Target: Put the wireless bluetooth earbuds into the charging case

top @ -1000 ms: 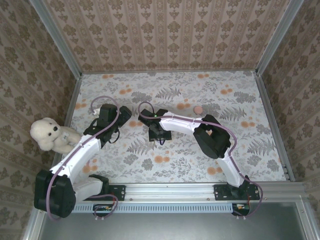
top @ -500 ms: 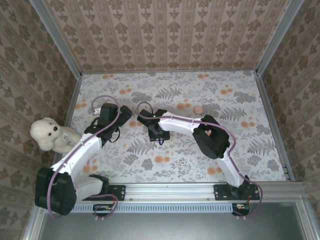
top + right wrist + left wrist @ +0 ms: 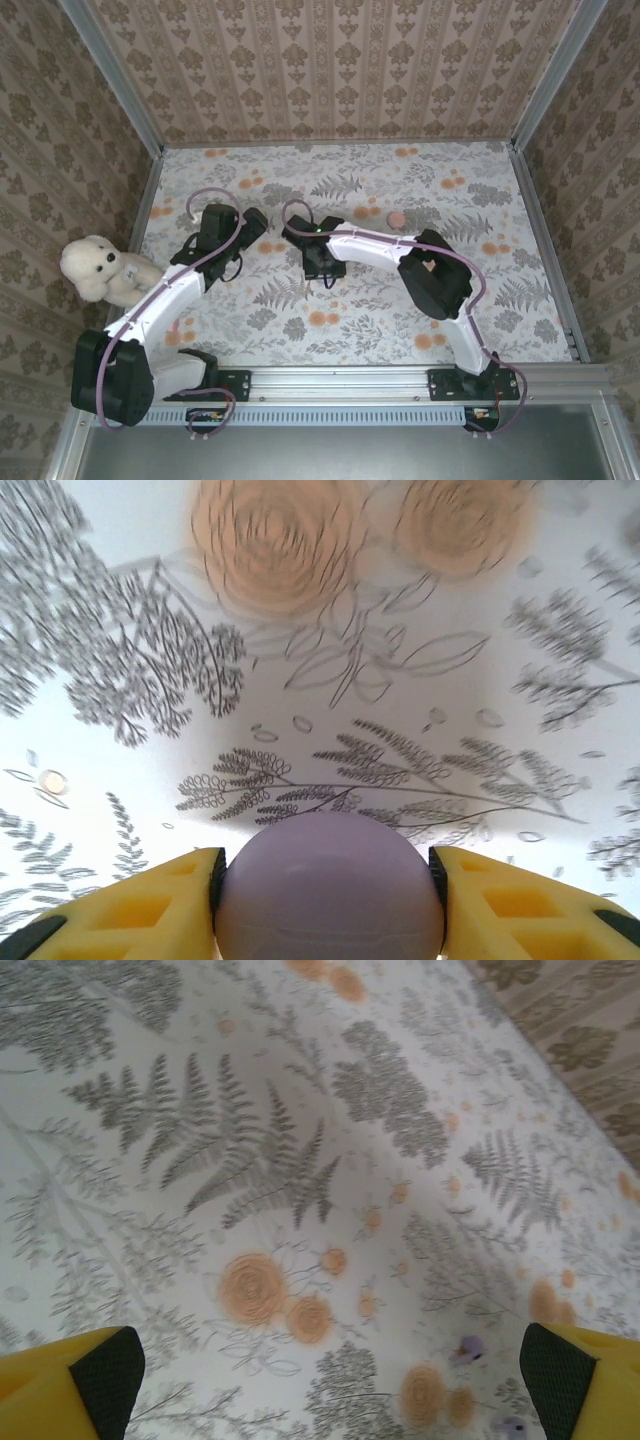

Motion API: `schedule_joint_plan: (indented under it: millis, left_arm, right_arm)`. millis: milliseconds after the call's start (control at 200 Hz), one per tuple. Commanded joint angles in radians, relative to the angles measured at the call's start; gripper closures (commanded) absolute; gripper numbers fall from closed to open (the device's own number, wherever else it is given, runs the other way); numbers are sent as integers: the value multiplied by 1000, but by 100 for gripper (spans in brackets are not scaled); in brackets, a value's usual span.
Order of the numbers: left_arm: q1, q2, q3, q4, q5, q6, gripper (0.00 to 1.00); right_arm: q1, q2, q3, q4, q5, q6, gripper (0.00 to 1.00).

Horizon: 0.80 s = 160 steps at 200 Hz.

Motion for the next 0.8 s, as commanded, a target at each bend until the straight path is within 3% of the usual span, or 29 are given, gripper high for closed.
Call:
schedule_joint_plan:
  millis: [0,365,455,625,795]
  left_arm:
    - [-10,3,-43,167,78,65,0]
    - [-64,116,-139,580,280,167,0]
    - [-87,160,-179,750,307,162,0]
    - [-133,286,-192,1000,374,119,2]
    - [-170,416,-150,1141,412,85,7]
  right_arm:
    - [-60,-106,-23,64,-31,18,57]
    - [-273,-203,22,190,-169,97,56]
    - [-311,-208,33,223,-207,137,56]
    - [-344,-197,57,274,-266,212,56]
    - [-349,-181,76,332,-305,283,56]
